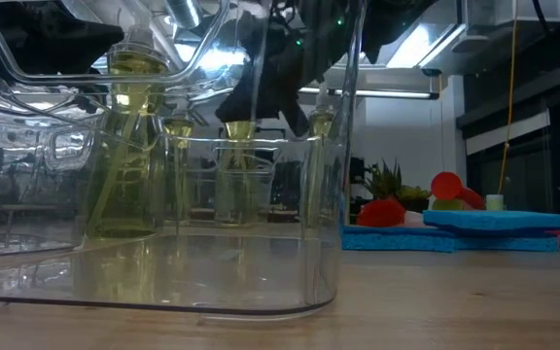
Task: Pick & Place Kitchen Sink Supplies
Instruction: Put the green soap dispenser into the top transparent bin
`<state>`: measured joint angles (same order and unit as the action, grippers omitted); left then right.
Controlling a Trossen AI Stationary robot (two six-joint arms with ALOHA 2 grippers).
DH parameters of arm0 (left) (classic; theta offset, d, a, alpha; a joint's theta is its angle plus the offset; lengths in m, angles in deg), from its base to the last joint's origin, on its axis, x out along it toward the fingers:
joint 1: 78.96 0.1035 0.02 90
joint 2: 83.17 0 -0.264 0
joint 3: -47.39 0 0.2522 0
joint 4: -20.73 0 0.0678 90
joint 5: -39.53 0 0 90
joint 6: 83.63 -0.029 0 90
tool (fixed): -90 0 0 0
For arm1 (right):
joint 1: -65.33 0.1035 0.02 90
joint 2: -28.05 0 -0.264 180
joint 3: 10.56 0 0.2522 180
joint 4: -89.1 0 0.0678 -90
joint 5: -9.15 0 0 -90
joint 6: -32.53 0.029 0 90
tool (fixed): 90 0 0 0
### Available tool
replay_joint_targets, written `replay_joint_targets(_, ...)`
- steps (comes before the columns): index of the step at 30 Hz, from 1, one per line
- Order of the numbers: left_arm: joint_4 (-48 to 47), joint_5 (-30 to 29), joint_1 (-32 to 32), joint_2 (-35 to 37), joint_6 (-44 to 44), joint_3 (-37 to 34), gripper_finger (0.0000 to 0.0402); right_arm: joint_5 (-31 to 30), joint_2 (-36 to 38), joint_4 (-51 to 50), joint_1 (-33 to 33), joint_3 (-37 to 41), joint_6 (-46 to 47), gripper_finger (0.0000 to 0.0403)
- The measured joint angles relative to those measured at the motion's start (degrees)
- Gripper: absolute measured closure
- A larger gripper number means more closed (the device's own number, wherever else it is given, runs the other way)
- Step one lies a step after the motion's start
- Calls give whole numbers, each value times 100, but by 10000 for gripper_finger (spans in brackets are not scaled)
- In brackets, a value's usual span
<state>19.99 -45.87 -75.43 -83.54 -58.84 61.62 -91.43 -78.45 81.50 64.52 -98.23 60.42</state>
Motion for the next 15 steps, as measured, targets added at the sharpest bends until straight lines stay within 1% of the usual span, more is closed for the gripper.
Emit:
replay_joint_targets(3, 1, -1, -1, -1, -2, 1, 391, -331, 35, -52, 197, 0, -408, 359)
replay_joint_targets(5, 0, -1, 0, -2, 0, 0, 391, -710, 156, -249, 380, 0, -580, 359)
replay_joint_targets(8, 1, -2, -1, -2, -1, 1, 391, -1638, 379, -690, 668, -4, -765, 359)
replay_joint_targets(12, 0, 0, 0, -2, 0, 0, 391, -2909, 557, -1339, 984, -4, -591, 359)
replay_joint_targets(15, 2, -2, -2, -2, -2, 0, 391, -3687, 642, -1686, 1149, -6, -385, 359)
